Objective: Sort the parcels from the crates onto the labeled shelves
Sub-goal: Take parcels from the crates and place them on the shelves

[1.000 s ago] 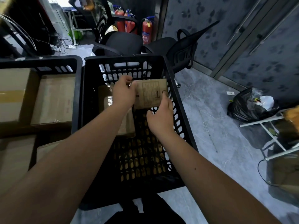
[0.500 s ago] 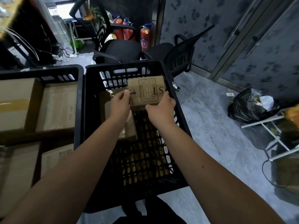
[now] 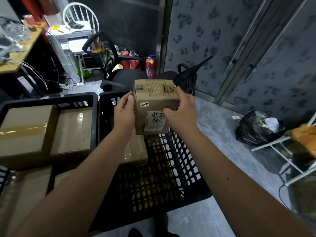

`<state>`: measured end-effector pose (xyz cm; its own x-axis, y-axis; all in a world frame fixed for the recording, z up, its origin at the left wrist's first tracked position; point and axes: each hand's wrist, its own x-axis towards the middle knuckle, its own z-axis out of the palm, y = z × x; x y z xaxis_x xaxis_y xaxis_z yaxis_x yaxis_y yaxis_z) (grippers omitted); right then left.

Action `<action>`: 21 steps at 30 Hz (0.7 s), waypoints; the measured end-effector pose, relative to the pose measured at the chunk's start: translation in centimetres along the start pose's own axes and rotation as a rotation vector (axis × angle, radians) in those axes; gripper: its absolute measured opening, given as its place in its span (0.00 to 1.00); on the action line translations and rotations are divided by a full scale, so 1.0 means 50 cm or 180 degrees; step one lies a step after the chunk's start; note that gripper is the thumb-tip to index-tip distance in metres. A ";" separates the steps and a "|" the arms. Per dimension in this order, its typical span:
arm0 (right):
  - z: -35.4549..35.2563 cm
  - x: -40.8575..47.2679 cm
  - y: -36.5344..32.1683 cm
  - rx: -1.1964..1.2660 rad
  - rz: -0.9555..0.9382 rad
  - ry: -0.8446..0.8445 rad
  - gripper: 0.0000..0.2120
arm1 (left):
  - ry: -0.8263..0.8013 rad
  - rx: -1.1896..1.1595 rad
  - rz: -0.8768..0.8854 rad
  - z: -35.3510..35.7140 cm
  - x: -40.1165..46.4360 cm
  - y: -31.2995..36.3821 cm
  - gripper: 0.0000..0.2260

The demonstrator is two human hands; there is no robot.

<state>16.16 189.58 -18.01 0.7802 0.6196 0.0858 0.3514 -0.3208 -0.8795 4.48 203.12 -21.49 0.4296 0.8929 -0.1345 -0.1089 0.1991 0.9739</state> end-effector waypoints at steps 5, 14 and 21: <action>0.021 -0.021 -0.015 0.0477 -0.0266 0.0104 0.36 | -0.0087 -0.0077 0.0007 -0.035 -0.024 0.026 0.17; 0.051 -0.040 -0.013 0.0746 -0.0114 -0.0018 0.39 | 0.0126 -0.0055 0.0267 -0.114 -0.064 0.059 0.24; 0.055 -0.064 -0.046 0.0789 -0.0414 -0.0860 0.52 | 0.0507 0.0172 0.0552 -0.156 -0.100 0.075 0.27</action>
<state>11.44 190.32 -17.54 0.5614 0.8207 0.1067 0.2770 -0.0649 -0.9587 -5.05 202.56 -18.56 0.2615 0.9651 0.0127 -0.1187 0.0191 0.9927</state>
